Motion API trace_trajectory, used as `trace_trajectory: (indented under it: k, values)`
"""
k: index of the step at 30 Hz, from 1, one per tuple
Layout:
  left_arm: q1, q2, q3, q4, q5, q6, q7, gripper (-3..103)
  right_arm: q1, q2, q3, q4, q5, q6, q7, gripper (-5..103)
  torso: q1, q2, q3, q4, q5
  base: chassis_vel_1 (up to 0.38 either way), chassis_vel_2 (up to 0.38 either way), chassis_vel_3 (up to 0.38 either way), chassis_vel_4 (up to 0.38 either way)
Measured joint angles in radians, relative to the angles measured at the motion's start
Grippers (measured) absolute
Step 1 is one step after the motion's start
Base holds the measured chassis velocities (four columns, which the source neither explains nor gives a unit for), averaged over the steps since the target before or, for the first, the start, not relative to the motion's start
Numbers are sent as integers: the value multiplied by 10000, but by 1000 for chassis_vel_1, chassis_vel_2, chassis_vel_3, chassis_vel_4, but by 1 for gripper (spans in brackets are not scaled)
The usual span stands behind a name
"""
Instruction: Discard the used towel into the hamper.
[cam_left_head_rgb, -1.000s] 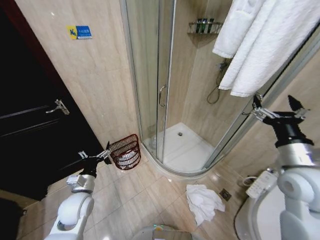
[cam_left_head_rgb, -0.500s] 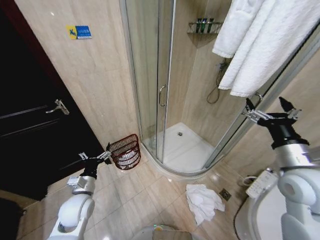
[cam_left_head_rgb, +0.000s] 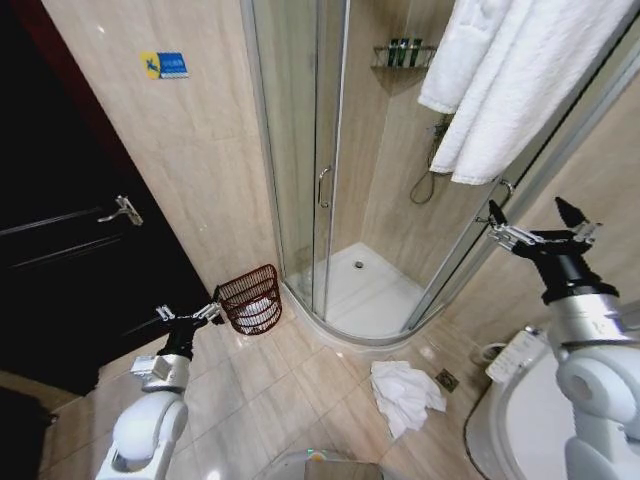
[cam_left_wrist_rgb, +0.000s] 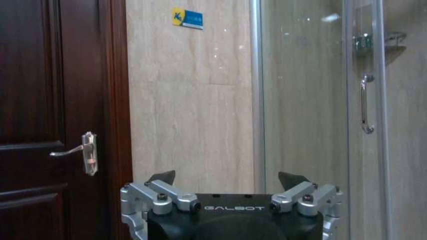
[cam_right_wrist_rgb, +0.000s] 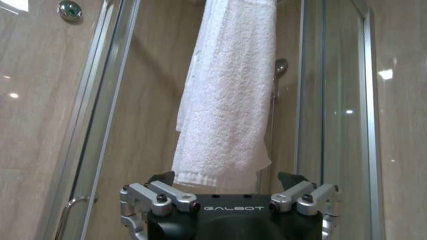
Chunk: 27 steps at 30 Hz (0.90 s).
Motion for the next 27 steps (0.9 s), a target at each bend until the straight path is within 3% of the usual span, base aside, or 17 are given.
trace_trajectory:
  k: [19,27]
  values:
    - [111,-94,-24,-32,23,215,70,100,-99,133,-67,-232,30,205,-12,100,5,0,2,-2,0,4,-4,-4,6]
    - [99,-178,-20,209,171,-75,-3,100,525,-2,-220,-607,88,174,33,100,4,-1,2,0,2,54,53,56,50]
